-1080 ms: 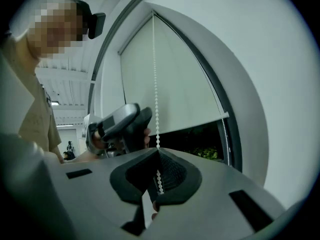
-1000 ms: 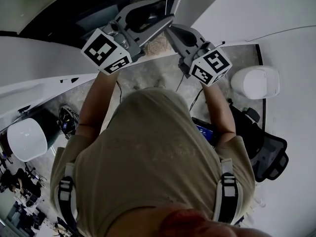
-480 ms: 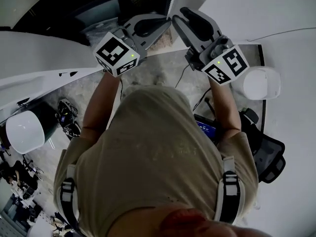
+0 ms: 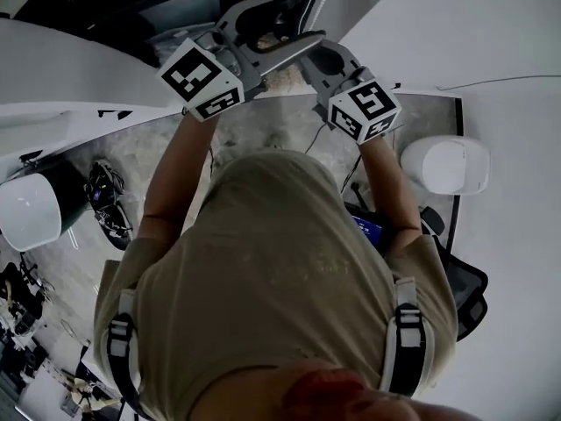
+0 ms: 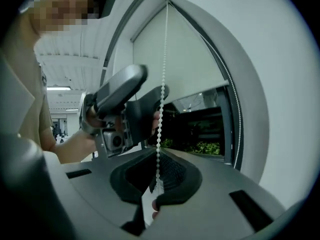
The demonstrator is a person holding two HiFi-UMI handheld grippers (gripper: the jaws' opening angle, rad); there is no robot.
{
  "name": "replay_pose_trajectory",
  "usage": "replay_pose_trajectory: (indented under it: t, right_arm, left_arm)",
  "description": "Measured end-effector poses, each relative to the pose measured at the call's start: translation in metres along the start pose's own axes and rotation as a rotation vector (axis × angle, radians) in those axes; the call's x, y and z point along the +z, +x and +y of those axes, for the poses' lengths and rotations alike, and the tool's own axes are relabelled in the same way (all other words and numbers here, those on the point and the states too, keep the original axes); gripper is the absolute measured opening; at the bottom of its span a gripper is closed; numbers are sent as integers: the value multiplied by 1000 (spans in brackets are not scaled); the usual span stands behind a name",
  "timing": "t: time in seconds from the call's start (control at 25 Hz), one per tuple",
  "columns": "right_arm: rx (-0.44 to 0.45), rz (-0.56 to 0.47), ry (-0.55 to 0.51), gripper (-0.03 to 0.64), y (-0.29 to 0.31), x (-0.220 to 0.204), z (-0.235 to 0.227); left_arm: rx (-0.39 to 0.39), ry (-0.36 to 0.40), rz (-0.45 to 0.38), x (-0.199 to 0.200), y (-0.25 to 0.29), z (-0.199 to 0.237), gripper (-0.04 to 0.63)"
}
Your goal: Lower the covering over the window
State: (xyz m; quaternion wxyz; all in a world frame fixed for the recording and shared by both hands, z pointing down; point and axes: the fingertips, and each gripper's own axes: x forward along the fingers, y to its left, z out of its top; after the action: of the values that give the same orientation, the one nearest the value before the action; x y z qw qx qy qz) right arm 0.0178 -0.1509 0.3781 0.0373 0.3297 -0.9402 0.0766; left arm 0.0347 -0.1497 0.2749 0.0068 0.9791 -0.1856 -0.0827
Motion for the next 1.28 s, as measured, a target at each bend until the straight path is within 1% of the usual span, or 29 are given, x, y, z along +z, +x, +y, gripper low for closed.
replay_pose_trajectory:
  t: [0.04, 0.08, 0.12, 0.2, 0.24, 0.28, 0.32, 0.36, 0.44, 0.52, 0.56, 0.6, 0.64, 0.68, 0.72, 0.76, 0.8, 0.84, 0.88, 0.92, 0.96, 1.0, 1.04, 1.08, 1.12, 1.16, 1.2, 1.24, 1.28]
  right_arm:
    - [9, -4, -9, 11, 1, 0, 4]
    - [15, -9, -23, 11, 2, 1, 6]
    - [21, -19, -43, 11, 2, 1, 8]
    - [31, -82, -89, 18, -4, 7, 10]
    - [31, -138, -84, 197, -12, 15, 8]
    - [25, -202, -51, 313, -22, 27, 2]
    - [17, -265, -10, 313, -33, 42, -4]
    - [16, -314, 17, 311, -40, 59, -7]
    - [33, -364, 12, 291, -43, 87, 0]
    - [30, -380, -13, 242, -40, 102, 8]
    - [7, -374, -23, 191, -38, 105, 8]
    - [-24, -359, -37, 50, -36, 104, 7]
    - [-51, -344, -58, 23, -35, 102, 6]
    - [-75, -335, -83, 20, -35, 99, 4]
    - [-94, -326, -107, 17, -35, 93, 2]
    - [-98, -299, -117, 17, -32, 81, 0]
    - [-83, -242, -109, 17, -25, 61, -1]
    - [-57, -169, -91, 17, -16, 37, 1]
    - [-29, -107, -76, 17, -8, 15, 6]
    - [-7, -73, -64, 17, -3, 2, 11]
    - [9, -64, -55, 17, 0, -3, 16]
    - [20, -67, -52, 17, 2, -3, 20]
    - [28, -72, -54, 17, 2, -2, 24]
    - [35, -78, -58, 17, 1, -1, 27]
    - [41, -88, -59, 17, -1, 0, 28]
    - [45, -99, -59, 17, -4, 0, 26]
    - [43, -97, -67, 44, -8, -1, 22]
    - [35, -75, -84, 139, -12, -5, 17]
    - [27, -48, -100, 136, -16, -9, 13]
  left_arm:
    - [-5, 43, 38, 1, 10, -2, 214]
    - [0, 74, 69, -1, 16, -3, 23]
    - [13, 85, 83, -4, 17, -1, 23]
    - [60, 70, 65, -7, 7, 9, 18]
    - [86, 61, 56, -9, -1, 13, 17]
    - [101, 48, 56, -13, -6, 15, 17]
    - [97, 30, 62, -18, -9, 13, 17]
    - [78, 13, 73, -25, -9, 9, 17]
    - [26, 5, 106, -40, -5, -5, 17]
    - [-17, 11, 145, -56, -2, -21, 17]
    - [-32, 8, 158, -63, -2, -28, 17]
    - [-36, 3, 165, -68, -4, -33, 17]
    - [-26, 2, 161, -71, -8, -34, 17]
    - [-3, 4, 139, -71, -13, -31, 17]
    - [26, 1, 93, -65, -21, -25, 19]
    - [52, -16, 27, -56, -28, -17, 134]
    - [70, -38, -41, -43, -35, -10, 245]
    - [80, -43, -86, -28, -37, -4, 245]
    - [83, -21, -94, -16, -34, -1, 245]
    - [79, 18, -71, -9, -26, 0, 245]
    - [73, 59, -30, -5, -15, 0, 245]
    - [66, 89, 9, -5, -5, 1, 239]
    - [61, 101, 34, -7, 2, 1, 164]
    - [57, 94, 45, -10, 4, 2, 15]
    - [58, 78, 56, -16, 3, 4, 15]
    - [66, 70, 88, -27, 1, 6, 14]
    - [81, 66, 140, -46, -3, 10, 14]
    - [91, 37, 185, -70, -8, 12, 12]
    - [90, -33, 203, -93, -15, 13, 12]
